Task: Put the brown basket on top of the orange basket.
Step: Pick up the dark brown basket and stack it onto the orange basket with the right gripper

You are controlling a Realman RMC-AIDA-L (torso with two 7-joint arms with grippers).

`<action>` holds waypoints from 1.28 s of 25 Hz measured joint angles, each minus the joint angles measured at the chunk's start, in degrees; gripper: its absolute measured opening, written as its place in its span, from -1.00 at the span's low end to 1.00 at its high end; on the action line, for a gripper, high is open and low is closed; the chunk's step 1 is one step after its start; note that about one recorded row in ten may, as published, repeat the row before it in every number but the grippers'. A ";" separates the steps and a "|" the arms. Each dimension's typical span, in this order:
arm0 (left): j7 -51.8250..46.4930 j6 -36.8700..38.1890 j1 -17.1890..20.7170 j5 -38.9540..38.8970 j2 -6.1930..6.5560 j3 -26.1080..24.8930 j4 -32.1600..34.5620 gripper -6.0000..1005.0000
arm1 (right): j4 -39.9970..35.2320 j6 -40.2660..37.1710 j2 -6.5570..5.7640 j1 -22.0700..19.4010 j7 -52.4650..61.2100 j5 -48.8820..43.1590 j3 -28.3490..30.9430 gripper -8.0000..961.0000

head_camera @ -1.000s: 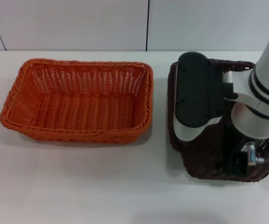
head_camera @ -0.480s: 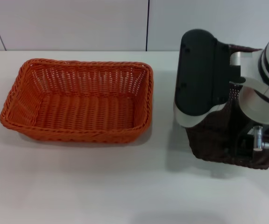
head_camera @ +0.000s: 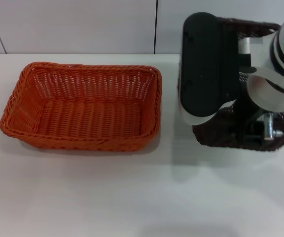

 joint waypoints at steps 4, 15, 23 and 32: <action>-0.14 0.30 0.00 -0.02 -0.10 -1.36 0.00 0.53 | -1.10 1.80 0.13 0.96 -3.98 -2.08 -2.18 -0.72; -0.76 0.45 0.13 -0.01 -0.43 -2.77 0.07 0.53 | 1.09 14.33 0.27 0.58 -15.33 -3.94 -4.19 -0.72; -1.95 0.08 0.51 -0.10 -0.45 -2.83 0.64 0.53 | 4.01 24.25 0.33 -1.34 -25.33 -4.80 -7.51 -0.72; -2.04 0.11 1.09 -0.41 -0.53 -2.83 0.89 0.53 | 3.74 34.19 0.23 -5.66 -36.16 -4.98 -10.33 -0.73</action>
